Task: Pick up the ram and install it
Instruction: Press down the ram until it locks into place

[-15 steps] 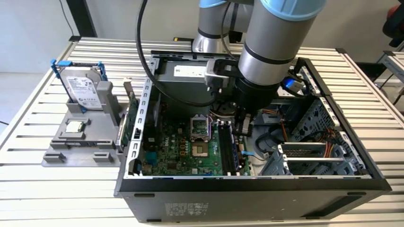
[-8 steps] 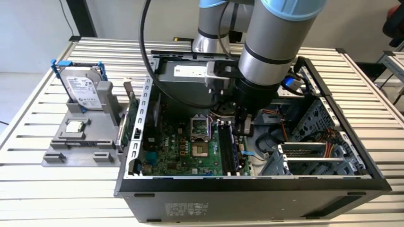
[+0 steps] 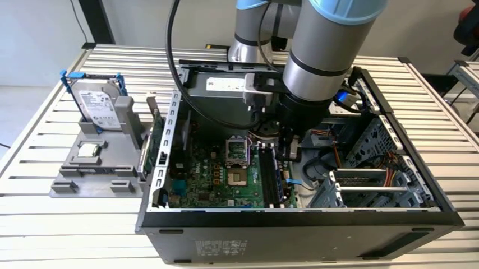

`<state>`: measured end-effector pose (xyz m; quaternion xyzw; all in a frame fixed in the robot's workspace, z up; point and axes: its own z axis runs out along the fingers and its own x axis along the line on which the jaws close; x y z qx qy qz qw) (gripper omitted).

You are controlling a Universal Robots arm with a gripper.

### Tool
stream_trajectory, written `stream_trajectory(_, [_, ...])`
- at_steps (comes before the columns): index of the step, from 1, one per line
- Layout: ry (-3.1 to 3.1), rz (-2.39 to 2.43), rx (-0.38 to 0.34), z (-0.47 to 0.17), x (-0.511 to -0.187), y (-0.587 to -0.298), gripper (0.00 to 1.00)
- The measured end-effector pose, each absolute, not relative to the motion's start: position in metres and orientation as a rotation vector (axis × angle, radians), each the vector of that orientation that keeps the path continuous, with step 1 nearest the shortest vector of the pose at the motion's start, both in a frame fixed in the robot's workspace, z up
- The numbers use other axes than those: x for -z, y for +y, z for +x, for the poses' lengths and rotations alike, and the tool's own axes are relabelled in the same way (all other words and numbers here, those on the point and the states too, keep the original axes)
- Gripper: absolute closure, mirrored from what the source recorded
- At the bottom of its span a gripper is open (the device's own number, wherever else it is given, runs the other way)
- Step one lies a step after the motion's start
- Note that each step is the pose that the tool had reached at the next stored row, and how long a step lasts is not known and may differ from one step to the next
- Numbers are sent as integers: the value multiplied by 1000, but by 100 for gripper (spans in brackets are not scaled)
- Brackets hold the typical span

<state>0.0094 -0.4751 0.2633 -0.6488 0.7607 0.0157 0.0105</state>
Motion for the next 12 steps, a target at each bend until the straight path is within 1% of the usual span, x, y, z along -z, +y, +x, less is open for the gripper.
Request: stream_trajectory(12, [2334, -2068, -54, 10, -253, -475, 100])
